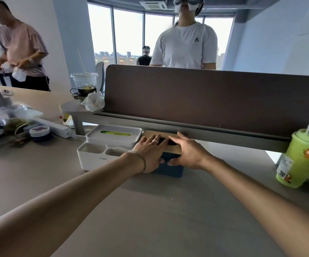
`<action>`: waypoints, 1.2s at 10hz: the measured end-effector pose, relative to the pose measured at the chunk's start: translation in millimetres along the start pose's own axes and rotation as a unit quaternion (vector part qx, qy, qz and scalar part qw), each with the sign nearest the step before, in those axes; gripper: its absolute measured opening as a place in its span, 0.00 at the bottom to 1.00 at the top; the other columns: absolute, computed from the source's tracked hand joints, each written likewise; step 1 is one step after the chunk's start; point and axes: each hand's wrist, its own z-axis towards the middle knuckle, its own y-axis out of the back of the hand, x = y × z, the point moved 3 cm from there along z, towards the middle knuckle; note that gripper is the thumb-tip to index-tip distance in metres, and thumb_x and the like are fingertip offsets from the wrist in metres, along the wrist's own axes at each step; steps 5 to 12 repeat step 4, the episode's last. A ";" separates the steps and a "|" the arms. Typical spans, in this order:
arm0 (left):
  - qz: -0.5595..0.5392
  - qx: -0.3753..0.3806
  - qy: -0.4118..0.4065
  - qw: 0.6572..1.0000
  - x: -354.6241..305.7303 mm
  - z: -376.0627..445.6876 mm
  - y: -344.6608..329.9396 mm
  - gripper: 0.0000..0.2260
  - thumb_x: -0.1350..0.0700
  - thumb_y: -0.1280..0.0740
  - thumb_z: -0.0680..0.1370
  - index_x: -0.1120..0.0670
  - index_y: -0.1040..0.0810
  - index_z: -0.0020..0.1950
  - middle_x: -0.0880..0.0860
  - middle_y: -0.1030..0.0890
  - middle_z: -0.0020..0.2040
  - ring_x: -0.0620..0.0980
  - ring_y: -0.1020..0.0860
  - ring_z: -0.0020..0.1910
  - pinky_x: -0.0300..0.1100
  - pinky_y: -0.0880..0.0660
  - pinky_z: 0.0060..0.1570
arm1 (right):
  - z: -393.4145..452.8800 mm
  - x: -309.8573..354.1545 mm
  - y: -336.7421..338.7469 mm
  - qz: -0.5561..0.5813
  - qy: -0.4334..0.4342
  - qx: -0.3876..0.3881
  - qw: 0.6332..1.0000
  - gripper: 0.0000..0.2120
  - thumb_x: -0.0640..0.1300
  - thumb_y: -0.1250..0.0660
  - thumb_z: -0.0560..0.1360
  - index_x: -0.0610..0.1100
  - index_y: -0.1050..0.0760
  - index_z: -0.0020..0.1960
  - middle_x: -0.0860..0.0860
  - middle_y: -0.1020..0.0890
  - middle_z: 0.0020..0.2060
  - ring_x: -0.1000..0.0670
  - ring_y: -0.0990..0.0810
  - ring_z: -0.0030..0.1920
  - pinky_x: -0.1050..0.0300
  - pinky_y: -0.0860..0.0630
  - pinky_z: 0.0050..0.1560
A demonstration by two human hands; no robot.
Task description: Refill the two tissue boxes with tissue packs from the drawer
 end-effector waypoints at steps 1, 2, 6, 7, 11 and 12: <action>0.012 0.000 0.009 1.000 0.7 1.0 -3.6 0.34 0.47 0.37 0.81 0.50 0.51 0.82 0.58 0.47 0.81 0.58 0.48 0.80 0.55 0.47 0.77 | 0.1 2.6 -8.5 -0.067 0.011 -0.005 0.998 0.46 0.57 0.25 0.72 0.55 0.47 0.82 0.51 0.52 0.83 0.41 0.43 0.80 0.47 0.38 0.76; -0.010 0.018 0.033 0.999 -0.7 -0.5 -3.0 0.35 0.51 0.36 0.80 0.51 0.52 0.82 0.59 0.49 0.82 0.58 0.51 0.81 0.56 0.49 0.78 | -6.7 4.9 -20.0 -0.087 0.018 -0.020 0.996 0.41 0.55 0.31 0.78 0.52 0.51 0.82 0.50 0.54 0.83 0.38 0.43 0.80 0.42 0.36 0.74; -0.304 -0.191 0.033 0.933 -35.7 -31.0 63.3 0.32 0.67 0.40 0.73 0.48 0.35 0.76 0.49 0.29 0.73 0.50 0.33 0.73 0.48 0.34 0.71 | -45.8 17.5 14.8 0.079 0.056 -0.199 0.975 0.27 0.48 0.33 0.80 0.54 0.38 0.76 0.50 0.27 0.73 0.47 0.26 0.69 0.53 0.28 0.67; -0.304 -0.191 0.033 0.933 -35.7 -31.0 63.3 0.32 0.67 0.40 0.73 0.48 0.35 0.76 0.49 0.29 0.73 0.50 0.33 0.73 0.48 0.34 0.71 | -45.8 17.5 14.8 0.079 0.056 -0.199 0.975 0.27 0.48 0.33 0.80 0.54 0.38 0.76 0.50 0.27 0.73 0.47 0.26 0.69 0.53 0.28 0.67; -0.304 -0.191 0.033 0.933 -35.7 -31.0 63.3 0.32 0.67 0.40 0.73 0.48 0.35 0.76 0.49 0.29 0.73 0.50 0.33 0.73 0.48 0.34 0.71 | -45.8 17.5 14.8 0.079 0.056 -0.199 0.975 0.27 0.48 0.33 0.80 0.54 0.38 0.76 0.50 0.27 0.73 0.47 0.26 0.69 0.53 0.28 0.67; -0.304 -0.191 0.033 0.933 -35.7 -31.0 63.3 0.32 0.67 0.40 0.73 0.48 0.35 0.76 0.49 0.29 0.73 0.50 0.33 0.73 0.48 0.34 0.71 | -45.8 17.5 14.8 0.079 0.056 -0.199 0.975 0.27 0.48 0.33 0.80 0.54 0.38 0.76 0.50 0.27 0.73 0.47 0.26 0.69 0.53 0.28 0.67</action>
